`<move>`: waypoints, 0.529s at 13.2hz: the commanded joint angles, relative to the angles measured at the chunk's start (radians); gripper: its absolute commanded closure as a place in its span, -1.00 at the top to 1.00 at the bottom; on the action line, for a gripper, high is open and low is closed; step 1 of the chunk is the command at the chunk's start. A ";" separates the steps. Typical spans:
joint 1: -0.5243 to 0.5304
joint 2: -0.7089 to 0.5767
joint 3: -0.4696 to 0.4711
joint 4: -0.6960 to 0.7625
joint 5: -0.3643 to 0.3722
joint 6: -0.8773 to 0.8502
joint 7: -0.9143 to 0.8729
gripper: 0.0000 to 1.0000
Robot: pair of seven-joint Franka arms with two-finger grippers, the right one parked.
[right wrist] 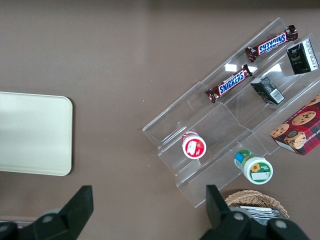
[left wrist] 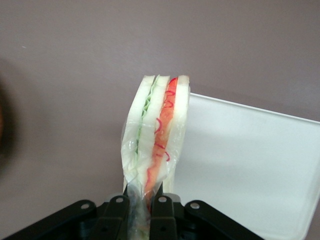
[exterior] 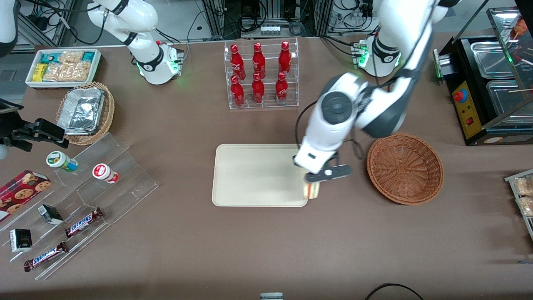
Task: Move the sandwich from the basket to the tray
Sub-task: 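Lift the sandwich and carry it over the cream tray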
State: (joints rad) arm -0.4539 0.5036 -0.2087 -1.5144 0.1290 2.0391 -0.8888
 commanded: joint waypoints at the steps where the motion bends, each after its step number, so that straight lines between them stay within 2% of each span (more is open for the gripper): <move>1: -0.049 0.087 0.011 0.048 0.087 0.033 -0.070 -0.99; 3: -0.084 0.124 0.015 0.045 0.100 0.093 -0.079 -0.99; 7: -0.111 0.167 0.015 0.034 0.130 0.101 -0.107 -0.99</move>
State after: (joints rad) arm -0.5381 0.6411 -0.2070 -1.5099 0.2348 2.1431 -0.9688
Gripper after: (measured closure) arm 0.859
